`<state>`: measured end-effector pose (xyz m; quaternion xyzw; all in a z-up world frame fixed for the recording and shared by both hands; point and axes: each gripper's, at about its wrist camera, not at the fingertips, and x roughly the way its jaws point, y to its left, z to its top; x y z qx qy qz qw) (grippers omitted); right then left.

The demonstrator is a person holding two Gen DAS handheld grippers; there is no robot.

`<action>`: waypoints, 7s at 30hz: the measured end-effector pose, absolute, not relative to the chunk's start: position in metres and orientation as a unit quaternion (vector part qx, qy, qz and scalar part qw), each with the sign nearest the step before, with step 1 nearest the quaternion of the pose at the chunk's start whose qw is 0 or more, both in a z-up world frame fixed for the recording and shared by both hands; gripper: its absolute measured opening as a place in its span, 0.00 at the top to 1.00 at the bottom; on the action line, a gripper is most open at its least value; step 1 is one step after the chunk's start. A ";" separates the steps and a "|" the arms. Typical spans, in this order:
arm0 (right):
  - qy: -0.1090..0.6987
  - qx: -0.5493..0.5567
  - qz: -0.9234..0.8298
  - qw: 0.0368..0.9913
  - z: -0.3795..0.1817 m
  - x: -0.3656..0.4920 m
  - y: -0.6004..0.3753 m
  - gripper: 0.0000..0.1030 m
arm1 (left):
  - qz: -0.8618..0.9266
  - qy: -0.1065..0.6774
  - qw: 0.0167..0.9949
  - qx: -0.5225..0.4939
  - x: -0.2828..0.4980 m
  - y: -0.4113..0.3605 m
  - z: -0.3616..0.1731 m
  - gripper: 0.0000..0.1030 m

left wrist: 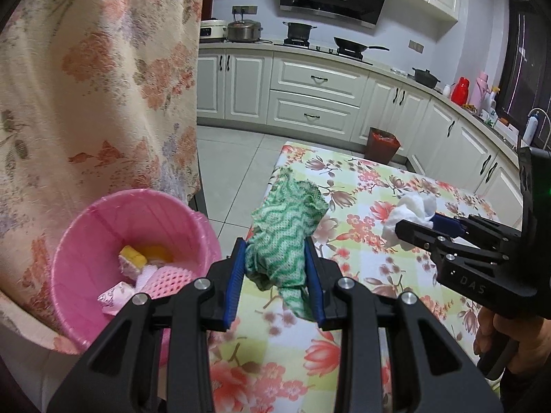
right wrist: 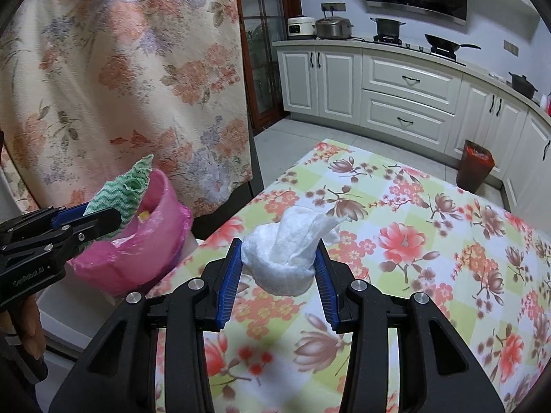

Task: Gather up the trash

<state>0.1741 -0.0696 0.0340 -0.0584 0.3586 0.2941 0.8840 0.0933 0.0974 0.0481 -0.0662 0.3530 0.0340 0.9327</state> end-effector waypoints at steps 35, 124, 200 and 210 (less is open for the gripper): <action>0.328 -0.084 0.365 0.867 0.064 0.107 0.005 0.61 | 0.136 0.317 0.933 -0.101 -0.005 0.195 0.068 0.69; 0.342 -0.111 0.401 0.842 0.038 0.113 0.083 0.18 | 0.222 0.373 0.891 -0.136 -0.018 0.235 0.042 0.05; 0.342 -0.115 0.404 0.841 0.038 0.112 0.087 0.18 | 0.218 0.368 0.893 -0.138 -0.016 0.236 0.042 0.05; 0.343 -0.115 0.404 0.840 0.038 0.112 0.087 0.18 | 0.218 0.368 0.893 -0.138 -0.016 0.236 0.041 0.05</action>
